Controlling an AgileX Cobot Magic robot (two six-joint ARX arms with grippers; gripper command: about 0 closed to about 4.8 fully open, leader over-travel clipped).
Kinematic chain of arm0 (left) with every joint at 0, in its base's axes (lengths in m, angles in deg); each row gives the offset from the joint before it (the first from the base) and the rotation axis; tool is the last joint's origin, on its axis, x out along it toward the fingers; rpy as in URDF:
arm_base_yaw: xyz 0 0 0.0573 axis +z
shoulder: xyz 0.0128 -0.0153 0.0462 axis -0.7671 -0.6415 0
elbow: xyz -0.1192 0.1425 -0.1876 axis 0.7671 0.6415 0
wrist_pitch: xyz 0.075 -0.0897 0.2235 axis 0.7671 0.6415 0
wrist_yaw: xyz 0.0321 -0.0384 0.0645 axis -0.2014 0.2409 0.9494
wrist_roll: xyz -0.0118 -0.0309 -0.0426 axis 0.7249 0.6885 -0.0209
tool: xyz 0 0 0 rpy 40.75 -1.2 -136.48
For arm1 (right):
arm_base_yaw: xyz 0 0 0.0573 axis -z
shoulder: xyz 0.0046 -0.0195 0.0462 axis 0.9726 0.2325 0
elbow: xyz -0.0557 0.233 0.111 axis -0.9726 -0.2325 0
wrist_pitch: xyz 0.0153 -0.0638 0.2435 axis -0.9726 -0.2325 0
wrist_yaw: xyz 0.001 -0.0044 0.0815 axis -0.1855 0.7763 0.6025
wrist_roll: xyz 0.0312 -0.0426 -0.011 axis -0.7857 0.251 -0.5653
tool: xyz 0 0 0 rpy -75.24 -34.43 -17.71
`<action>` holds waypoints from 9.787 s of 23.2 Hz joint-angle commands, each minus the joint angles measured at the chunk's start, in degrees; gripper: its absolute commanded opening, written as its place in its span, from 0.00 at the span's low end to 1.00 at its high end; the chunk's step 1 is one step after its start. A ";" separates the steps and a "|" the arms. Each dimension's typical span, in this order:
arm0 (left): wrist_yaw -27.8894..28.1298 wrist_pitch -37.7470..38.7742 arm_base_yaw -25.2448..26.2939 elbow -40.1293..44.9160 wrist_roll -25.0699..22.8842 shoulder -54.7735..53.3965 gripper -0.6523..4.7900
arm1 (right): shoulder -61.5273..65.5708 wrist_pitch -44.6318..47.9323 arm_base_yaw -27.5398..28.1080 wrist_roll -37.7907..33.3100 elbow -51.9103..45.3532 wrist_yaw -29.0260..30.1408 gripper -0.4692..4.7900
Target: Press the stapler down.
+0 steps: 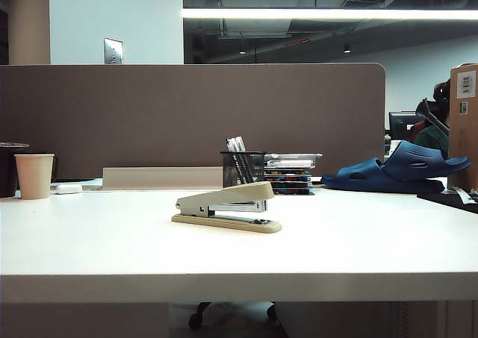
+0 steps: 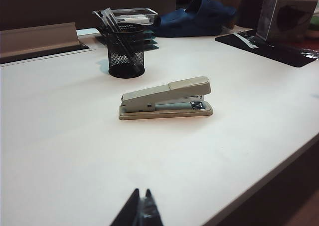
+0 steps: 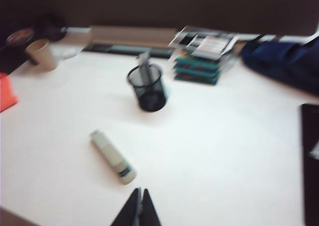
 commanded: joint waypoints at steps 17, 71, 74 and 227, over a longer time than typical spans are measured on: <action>0.22 -0.37 0.00 -0.17 -0.46 0.00 0.11 | 32.22 16.90 -17.35 -0.11 3.45 4.35 0.07; 0.20 -0.37 0.00 -0.17 -0.44 0.00 0.11 | 60.08 23.50 -26.36 -0.24 3.37 -2.16 0.07; 0.20 -0.37 0.00 -0.17 -0.44 0.00 0.11 | 60.54 23.54 -26.36 -0.24 3.39 -2.16 0.07; 26.80 -14.08 -0.02 -0.11 -0.31 0.00 0.11 | -48.37 49.81 -3.61 3.17 -71.01 -25.94 0.07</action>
